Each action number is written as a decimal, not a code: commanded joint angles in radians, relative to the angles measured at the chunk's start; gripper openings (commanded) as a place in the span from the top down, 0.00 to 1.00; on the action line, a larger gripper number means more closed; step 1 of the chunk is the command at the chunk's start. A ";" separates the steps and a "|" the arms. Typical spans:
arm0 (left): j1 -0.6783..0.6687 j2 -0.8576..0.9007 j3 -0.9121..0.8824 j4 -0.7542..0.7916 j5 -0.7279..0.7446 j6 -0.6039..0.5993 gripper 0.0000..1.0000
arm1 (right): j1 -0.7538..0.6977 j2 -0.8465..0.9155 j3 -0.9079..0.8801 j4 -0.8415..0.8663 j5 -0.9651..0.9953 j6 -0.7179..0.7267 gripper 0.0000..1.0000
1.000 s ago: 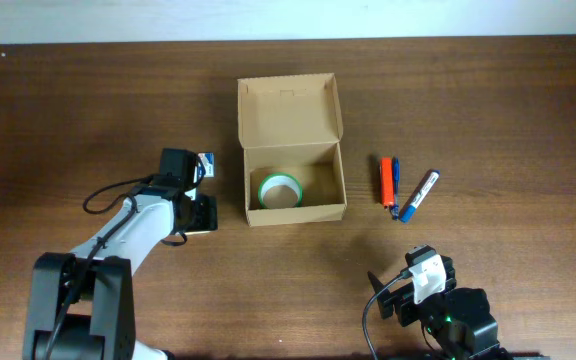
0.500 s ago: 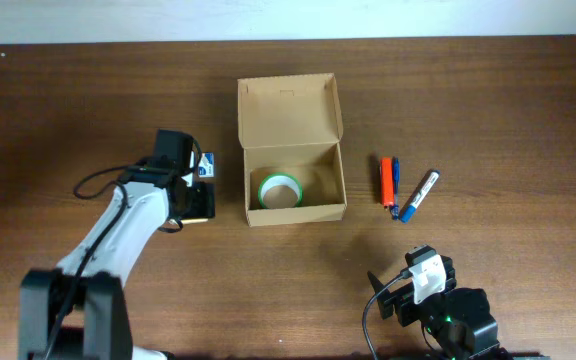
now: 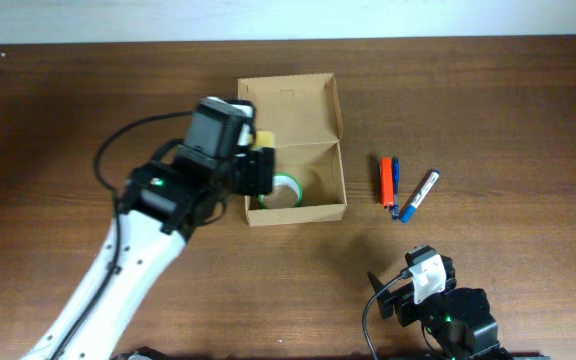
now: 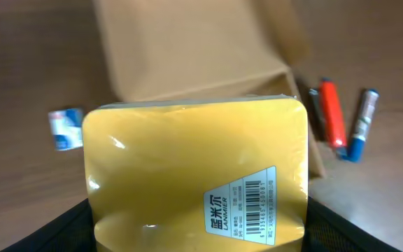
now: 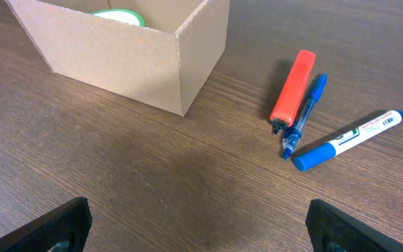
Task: Pack container
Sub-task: 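Carry the yellow pad with the left gripper into the box beside the tape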
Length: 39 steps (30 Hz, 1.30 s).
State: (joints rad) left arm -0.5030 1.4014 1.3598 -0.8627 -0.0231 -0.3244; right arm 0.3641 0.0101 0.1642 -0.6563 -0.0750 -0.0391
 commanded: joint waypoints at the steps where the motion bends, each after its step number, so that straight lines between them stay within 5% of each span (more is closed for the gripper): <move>1: -0.073 0.071 0.025 0.045 0.026 -0.069 0.51 | -0.005 -0.007 -0.006 0.002 0.009 -0.006 0.01; 10: -0.242 0.358 0.159 0.073 0.020 -0.155 0.51 | -0.005 -0.007 -0.006 0.002 0.009 -0.006 0.01; 39: -0.170 0.481 0.161 -0.006 -0.026 -0.234 0.54 | -0.005 -0.007 -0.007 0.002 0.009 -0.006 0.01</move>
State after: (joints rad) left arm -0.6849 1.8610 1.5009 -0.8818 -0.0338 -0.5690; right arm 0.3641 0.0101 0.1642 -0.6563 -0.0750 -0.0387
